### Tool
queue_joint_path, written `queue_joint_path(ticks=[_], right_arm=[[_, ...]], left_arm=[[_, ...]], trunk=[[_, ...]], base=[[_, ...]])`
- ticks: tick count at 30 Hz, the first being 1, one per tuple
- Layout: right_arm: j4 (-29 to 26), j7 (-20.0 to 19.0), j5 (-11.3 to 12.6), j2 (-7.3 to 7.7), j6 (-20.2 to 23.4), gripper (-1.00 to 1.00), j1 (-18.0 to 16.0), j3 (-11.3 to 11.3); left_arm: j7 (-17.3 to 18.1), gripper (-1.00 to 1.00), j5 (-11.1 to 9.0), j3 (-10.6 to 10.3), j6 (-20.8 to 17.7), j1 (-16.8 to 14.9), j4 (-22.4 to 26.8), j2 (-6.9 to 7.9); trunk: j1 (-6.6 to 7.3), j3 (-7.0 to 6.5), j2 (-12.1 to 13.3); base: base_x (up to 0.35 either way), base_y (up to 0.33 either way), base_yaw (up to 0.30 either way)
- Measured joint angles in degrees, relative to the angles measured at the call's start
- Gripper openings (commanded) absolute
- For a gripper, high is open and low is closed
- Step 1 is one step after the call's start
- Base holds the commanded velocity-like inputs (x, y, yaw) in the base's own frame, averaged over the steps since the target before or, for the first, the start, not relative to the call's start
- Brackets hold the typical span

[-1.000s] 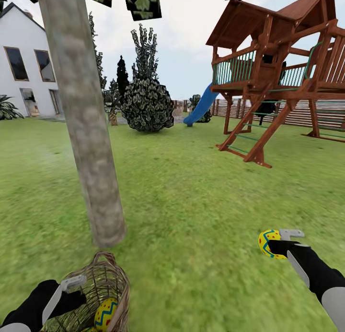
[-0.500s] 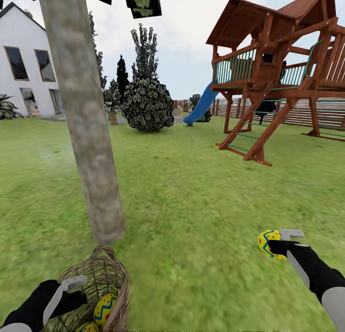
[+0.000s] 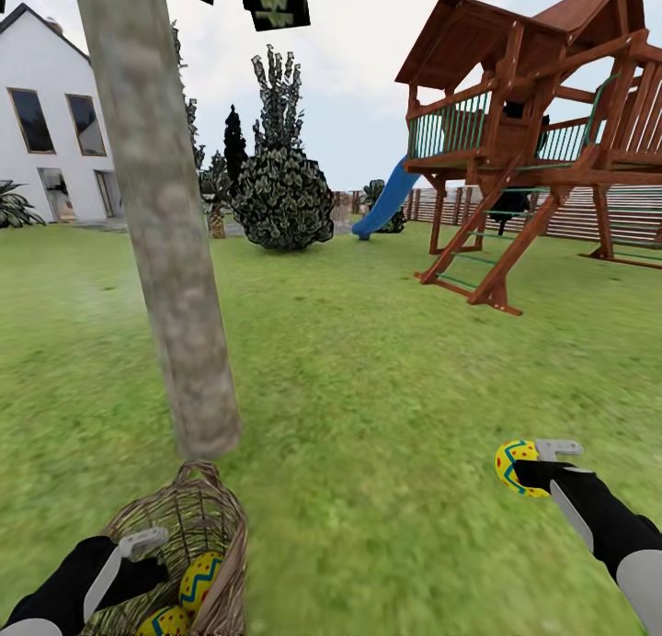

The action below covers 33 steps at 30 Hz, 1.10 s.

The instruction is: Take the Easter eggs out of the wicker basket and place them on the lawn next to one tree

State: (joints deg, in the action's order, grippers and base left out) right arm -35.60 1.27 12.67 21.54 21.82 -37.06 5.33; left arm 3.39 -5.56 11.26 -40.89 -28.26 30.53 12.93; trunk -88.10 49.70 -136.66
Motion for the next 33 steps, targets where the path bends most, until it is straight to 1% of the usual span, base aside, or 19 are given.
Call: queue_joint_path(ticks=[16,27,33], right_arm=[[0.0,0.0,0.0,-0.02,0.0,-1.00,0.0,0.0],[0.0,0.0,0.0,0.00,0.0,-1.00,0.0,0.0],[0.0,0.0,0.0,-0.06,0.0,-1.00,0.0,0.0]], left_arm=[[0.2,1.00,-0.3,0.5,0.1,0.0,0.1,0.22],[0.2,1.00,-0.4,0.6,0.1,0.0,0.2,0.35],[0.2,1.00,-0.4,0.6,0.1,0.0,0.2,0.18]], trunk=[[-3.52,2.87,-6.4],[-3.87,5.30,-6.7],[-4.02,6.63,-6.8]], base=[[0.000,0.000,0.000],[0.000,0.000,0.000],[0.000,0.000,0.000]])
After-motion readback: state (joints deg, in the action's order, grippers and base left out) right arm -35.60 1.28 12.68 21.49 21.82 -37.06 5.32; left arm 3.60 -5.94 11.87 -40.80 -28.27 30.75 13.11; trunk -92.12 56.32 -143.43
